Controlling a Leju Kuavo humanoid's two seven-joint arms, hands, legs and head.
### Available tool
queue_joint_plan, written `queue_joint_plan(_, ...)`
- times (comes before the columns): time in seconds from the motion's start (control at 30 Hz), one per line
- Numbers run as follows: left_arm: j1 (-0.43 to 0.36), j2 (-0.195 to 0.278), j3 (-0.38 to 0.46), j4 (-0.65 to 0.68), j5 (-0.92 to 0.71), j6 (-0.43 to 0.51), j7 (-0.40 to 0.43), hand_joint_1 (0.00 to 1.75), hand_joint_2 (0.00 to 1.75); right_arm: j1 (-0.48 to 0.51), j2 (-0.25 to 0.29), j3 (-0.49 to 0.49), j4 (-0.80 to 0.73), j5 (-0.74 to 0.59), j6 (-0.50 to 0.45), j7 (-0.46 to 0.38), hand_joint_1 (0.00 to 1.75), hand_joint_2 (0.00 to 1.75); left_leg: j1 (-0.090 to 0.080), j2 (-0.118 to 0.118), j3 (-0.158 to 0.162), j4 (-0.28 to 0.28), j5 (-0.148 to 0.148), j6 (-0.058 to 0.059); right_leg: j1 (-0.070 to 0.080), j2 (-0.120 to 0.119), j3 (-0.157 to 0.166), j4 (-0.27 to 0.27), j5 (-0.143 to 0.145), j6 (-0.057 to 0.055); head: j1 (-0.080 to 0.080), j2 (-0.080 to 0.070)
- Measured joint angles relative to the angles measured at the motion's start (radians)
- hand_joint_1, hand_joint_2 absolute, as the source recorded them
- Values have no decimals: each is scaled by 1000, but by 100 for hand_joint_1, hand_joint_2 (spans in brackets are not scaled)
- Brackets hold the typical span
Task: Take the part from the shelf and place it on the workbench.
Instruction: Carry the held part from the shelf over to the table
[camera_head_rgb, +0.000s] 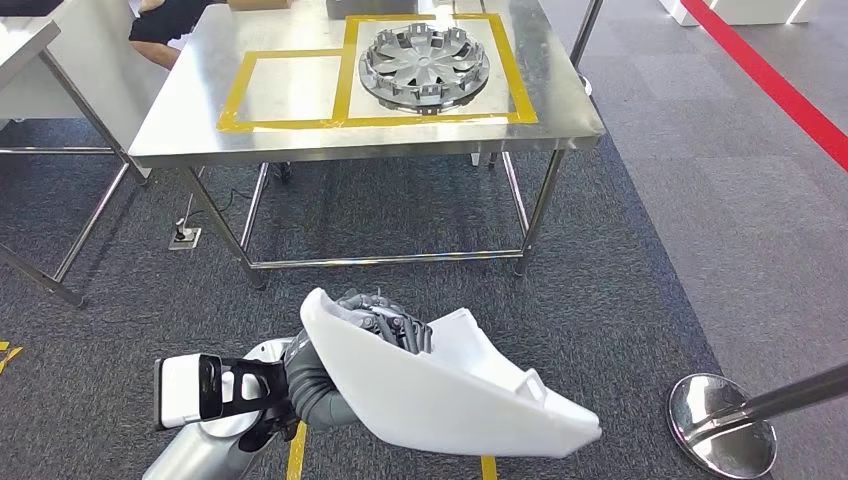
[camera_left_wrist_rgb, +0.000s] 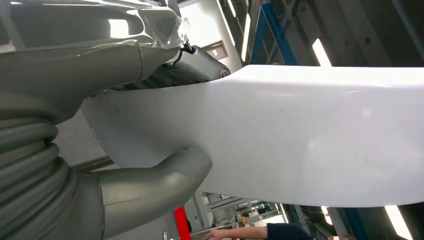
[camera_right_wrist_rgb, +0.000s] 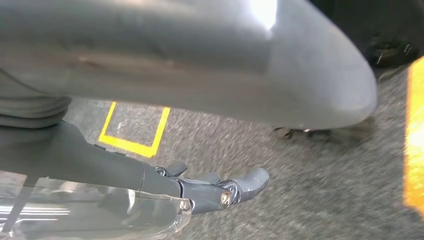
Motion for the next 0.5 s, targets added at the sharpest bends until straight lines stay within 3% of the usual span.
queue_joint_plan(0.07,0,-1,-1,0,0,0,0,175,175,-3,-1,0,0,0,0,0,0,0,3,2,17,-2,-6,7,0,0,-54,93,-35,6,6,0)
queue_joint_plan(0.13,4,-2,-1,0,-6,-3,4,175,175,-2,-2,0,0,1,1,-1,0,0,3,0,23,-2,-18,11,0,0,-134,198,-80,9,9,0)
queue_joint_plan(0.17,9,-2,-2,0,-12,-6,8,175,175,0,-1,0,0,2,1,-2,0,0,3,-2,29,-2,-25,10,0,-1,-162,219,-87,10,10,0)
queue_joint_plan(0.2,16,-2,-2,0,-19,-8,11,175,175,2,0,0,0,3,0,-2,0,0,3,-4,37,-2,-33,8,0,-1,-172,207,-74,10,10,0)
queue_joint_plan(0.3,35,-2,-4,0,-34,-10,12,175,175,6,5,1,0,4,-4,-3,0,0,3,-6,72,-2,-60,-2,0,-2,-129,33,42,7,10,0)
queue_joint_plan(0.37,39,-2,-4,-1,-37,-11,12,175,175,4,9,1,0,5,-5,-3,0,0,1,-6,87,-4,-79,-14,4,-7,-105,-26,53,-4,9,0)
queue_joint_plan(0.43,41,-2,-4,-4,-39,-12,11,175,175,5,12,1,0,6,-4,-4,0,0,0,-7,100,6,-84,-28,5,-8,-90,-27,38,-22,7,0)
queue_joint_plan(0.5,42,-2,-3,-8,-38,-15,11,175,175,6,13,1,0,7,-4,-4,0,0,0,-5,92,52,-81,-38,1,-5,-64,-33,43,-36,5,0)
